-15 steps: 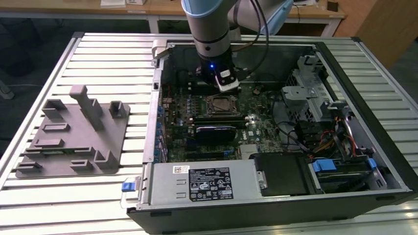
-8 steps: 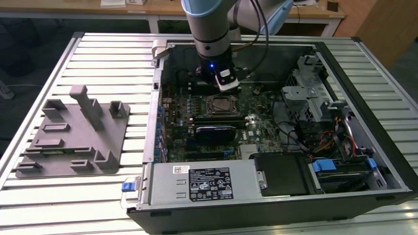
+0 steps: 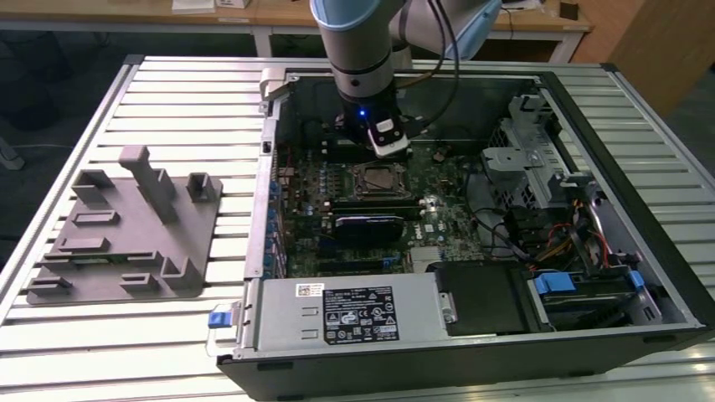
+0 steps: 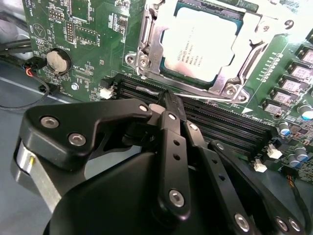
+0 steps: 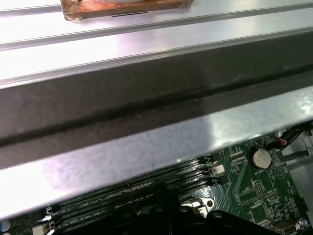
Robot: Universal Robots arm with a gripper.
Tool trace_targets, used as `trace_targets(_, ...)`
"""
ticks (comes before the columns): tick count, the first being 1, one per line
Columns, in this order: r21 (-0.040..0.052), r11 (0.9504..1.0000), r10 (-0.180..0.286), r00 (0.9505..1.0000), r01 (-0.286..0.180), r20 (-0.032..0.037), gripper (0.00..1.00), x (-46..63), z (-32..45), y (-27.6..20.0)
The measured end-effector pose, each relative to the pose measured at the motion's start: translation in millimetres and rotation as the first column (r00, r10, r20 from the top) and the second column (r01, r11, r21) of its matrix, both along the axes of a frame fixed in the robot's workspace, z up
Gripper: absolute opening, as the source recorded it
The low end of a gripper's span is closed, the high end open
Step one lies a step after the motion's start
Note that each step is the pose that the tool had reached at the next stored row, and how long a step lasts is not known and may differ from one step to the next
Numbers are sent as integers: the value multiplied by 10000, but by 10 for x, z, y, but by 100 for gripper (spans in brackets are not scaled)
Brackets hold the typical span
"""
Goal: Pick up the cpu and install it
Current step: 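Install the first cpu locking lever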
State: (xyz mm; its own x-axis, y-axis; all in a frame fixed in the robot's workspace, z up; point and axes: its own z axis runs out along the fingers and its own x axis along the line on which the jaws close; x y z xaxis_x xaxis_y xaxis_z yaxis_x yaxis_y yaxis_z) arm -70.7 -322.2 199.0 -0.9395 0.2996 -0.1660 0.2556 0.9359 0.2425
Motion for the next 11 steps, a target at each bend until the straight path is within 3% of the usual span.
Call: trace_targets(11,-80,10000,0,10000,0,1,11,0,-23,0)
